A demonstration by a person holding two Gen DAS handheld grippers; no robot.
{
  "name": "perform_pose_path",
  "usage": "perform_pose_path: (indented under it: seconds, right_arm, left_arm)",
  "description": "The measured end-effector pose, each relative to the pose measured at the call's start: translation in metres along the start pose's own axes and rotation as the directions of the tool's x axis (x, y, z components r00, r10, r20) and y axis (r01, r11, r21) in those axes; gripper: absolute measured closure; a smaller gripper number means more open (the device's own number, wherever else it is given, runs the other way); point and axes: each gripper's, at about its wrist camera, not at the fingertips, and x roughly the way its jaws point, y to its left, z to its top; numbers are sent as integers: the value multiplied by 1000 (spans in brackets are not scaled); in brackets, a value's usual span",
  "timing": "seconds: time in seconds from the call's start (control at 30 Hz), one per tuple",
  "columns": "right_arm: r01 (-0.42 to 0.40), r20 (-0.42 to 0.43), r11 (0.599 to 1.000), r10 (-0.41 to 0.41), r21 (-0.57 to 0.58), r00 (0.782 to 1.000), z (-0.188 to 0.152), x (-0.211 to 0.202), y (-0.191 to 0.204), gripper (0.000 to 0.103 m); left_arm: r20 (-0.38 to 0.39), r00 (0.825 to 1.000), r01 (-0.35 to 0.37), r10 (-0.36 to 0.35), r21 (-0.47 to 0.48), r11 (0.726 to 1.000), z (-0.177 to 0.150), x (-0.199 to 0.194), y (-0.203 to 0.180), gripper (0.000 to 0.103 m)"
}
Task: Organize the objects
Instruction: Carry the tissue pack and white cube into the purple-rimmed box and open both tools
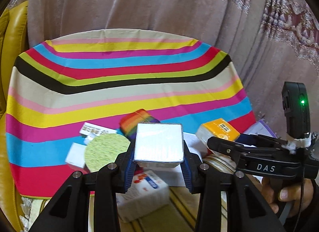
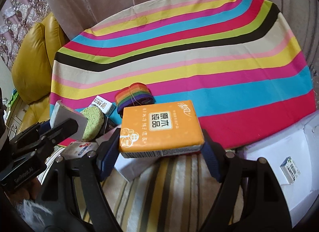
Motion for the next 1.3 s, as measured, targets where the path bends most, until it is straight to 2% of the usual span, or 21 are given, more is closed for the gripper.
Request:
perform_pose_path:
  seconds: [0.47,0.73,1.0,1.3]
  right_arm:
    - [19,10,997,-19,76,1000,-18,-29,-40,25]
    - [59,-2,984,-60,169,998,-33,-44,-80,25]
    - [128,-8,963,-130,237,992,-47,-59,-119,25]
    - [211,-25,930,-214,300,977,-63,-74,-163,25]
  left_arm:
    - [-54,995,92,-88,88,992,-7,10,-56,61]
    - [-104,986,147,-133,144,979,-8,24,-88,61]
    - [-149,972,210,-183,197,958,-9,39,-123,61]
    - [-202,947,295,-248,252,922,-11,55,-167,61]
